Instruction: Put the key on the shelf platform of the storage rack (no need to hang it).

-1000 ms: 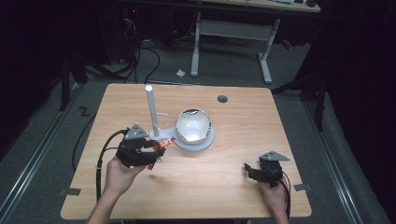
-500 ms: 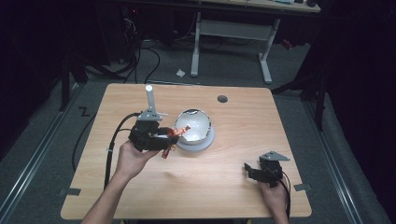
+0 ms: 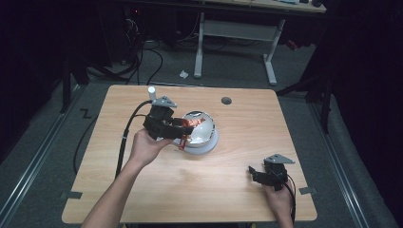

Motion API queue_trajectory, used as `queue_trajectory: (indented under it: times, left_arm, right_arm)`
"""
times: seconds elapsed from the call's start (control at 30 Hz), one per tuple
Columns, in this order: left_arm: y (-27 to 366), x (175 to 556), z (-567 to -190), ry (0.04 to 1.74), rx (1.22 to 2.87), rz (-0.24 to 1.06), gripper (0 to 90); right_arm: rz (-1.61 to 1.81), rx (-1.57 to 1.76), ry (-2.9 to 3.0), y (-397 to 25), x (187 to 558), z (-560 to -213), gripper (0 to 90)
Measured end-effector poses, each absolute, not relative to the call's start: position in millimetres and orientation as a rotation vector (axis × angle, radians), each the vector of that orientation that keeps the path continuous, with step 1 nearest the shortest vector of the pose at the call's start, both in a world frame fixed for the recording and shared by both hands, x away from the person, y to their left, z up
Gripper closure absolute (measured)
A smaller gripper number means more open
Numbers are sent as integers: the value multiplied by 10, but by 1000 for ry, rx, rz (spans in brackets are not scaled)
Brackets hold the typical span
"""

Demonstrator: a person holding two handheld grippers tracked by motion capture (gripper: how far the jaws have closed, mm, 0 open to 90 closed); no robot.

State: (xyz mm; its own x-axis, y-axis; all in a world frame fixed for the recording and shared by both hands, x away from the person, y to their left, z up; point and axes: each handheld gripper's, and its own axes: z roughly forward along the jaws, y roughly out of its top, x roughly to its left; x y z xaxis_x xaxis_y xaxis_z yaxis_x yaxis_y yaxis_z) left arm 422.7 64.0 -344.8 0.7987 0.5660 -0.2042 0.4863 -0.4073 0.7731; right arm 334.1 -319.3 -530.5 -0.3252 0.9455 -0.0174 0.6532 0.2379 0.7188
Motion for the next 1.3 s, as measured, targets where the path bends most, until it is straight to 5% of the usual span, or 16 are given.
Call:
queue_trajectory:
  times: [0.67,1.3]
  left_arm:
    - [138,4686,-3490,774,2092,147,512]
    - [158,4753,-3953,846,2180,167,509]
  right_arm:
    - [861,1462,2063,-3192,3340,-5305,276]
    - [860,1461,2063,-3193,3340,-5305,276]
